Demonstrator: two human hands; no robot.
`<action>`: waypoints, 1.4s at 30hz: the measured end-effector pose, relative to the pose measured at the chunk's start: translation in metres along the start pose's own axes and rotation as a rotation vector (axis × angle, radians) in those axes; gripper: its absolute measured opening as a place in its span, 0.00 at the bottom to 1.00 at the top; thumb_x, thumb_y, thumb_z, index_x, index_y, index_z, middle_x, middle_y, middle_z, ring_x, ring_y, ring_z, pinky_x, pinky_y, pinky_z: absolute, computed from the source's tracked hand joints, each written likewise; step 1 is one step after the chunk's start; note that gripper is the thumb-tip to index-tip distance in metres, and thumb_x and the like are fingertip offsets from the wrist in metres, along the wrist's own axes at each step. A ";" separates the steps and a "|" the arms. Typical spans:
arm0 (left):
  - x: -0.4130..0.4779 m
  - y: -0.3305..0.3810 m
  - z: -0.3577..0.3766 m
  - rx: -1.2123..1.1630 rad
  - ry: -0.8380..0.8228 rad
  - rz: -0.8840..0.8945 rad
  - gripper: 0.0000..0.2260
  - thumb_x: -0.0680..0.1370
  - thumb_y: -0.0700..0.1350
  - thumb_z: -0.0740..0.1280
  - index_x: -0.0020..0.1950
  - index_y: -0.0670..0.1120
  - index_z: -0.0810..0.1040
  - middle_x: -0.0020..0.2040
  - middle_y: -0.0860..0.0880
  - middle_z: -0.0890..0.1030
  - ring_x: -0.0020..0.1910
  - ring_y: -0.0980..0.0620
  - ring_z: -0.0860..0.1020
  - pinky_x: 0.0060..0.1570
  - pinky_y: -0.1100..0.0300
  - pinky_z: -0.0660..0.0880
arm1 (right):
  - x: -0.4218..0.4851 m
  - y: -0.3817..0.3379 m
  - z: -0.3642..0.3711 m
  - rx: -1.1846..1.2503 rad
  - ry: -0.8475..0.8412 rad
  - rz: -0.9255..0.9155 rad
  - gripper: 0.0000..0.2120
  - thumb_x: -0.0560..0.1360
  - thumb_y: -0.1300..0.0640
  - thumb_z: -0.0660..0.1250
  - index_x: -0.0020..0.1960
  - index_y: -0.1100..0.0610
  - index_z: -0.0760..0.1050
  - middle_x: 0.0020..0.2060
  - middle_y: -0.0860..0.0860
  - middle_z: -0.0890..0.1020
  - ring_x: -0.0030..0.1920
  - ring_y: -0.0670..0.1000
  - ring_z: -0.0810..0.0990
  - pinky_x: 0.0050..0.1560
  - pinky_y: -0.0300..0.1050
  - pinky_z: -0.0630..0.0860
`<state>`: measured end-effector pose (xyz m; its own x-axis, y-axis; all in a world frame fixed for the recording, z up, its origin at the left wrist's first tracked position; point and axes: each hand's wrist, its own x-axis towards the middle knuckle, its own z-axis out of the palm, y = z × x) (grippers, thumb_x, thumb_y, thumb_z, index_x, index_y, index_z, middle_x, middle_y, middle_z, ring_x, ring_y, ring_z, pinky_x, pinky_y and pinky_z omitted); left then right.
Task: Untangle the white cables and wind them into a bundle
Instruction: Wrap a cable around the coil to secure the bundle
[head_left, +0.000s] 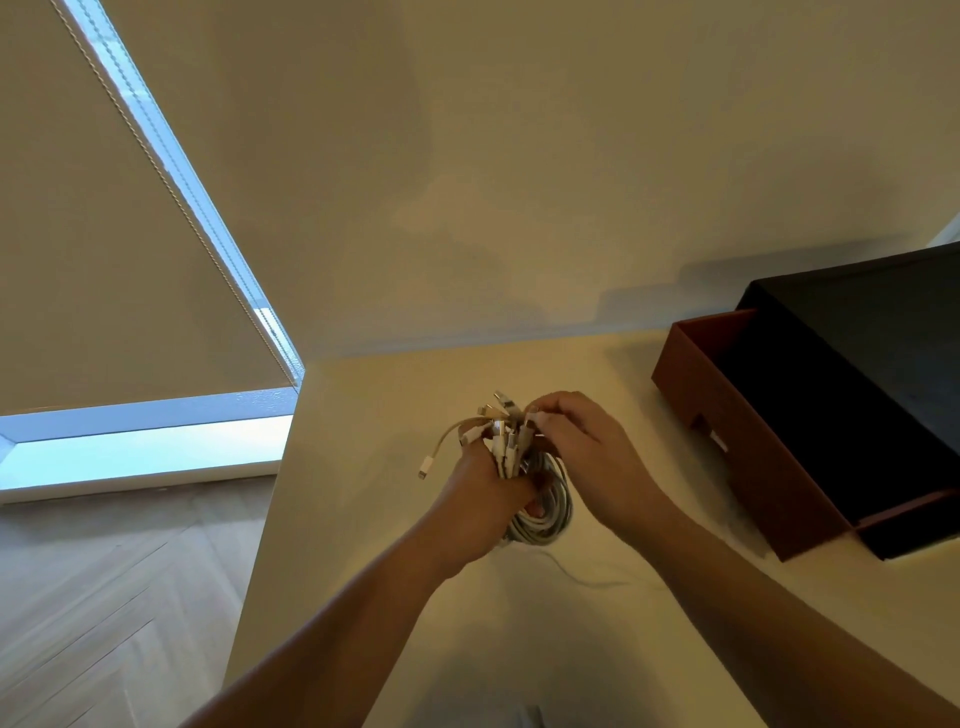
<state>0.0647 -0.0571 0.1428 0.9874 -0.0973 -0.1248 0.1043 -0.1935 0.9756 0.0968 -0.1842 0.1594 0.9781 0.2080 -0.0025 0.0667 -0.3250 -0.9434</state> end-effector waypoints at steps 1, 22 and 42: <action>-0.001 0.000 0.002 -0.071 0.000 -0.031 0.13 0.76 0.29 0.62 0.58 0.39 0.75 0.49 0.40 0.80 0.46 0.50 0.80 0.45 0.61 0.79 | -0.003 -0.002 0.002 -0.046 -0.025 -0.011 0.05 0.76 0.54 0.64 0.45 0.54 0.77 0.48 0.50 0.77 0.50 0.46 0.76 0.50 0.40 0.73; -0.008 0.003 0.002 -0.044 0.049 -0.046 0.21 0.71 0.36 0.74 0.58 0.47 0.70 0.46 0.52 0.81 0.41 0.63 0.81 0.37 0.70 0.75 | 0.009 -0.009 -0.011 -0.013 -0.269 0.035 0.12 0.73 0.67 0.60 0.51 0.58 0.78 0.47 0.60 0.80 0.43 0.52 0.78 0.46 0.48 0.74; -0.006 0.008 -0.023 -0.777 -0.289 -0.344 0.18 0.66 0.37 0.67 0.56 0.40 0.78 0.42 0.42 0.80 0.33 0.50 0.78 0.33 0.60 0.77 | 0.008 -0.014 -0.008 0.297 -0.284 0.136 0.17 0.73 0.74 0.54 0.39 0.57 0.77 0.35 0.55 0.79 0.34 0.50 0.79 0.32 0.41 0.75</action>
<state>0.0628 -0.0359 0.1556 0.8292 -0.4179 -0.3712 0.5435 0.4479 0.7099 0.1051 -0.1856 0.1749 0.8782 0.4408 -0.1857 -0.1596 -0.0959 -0.9825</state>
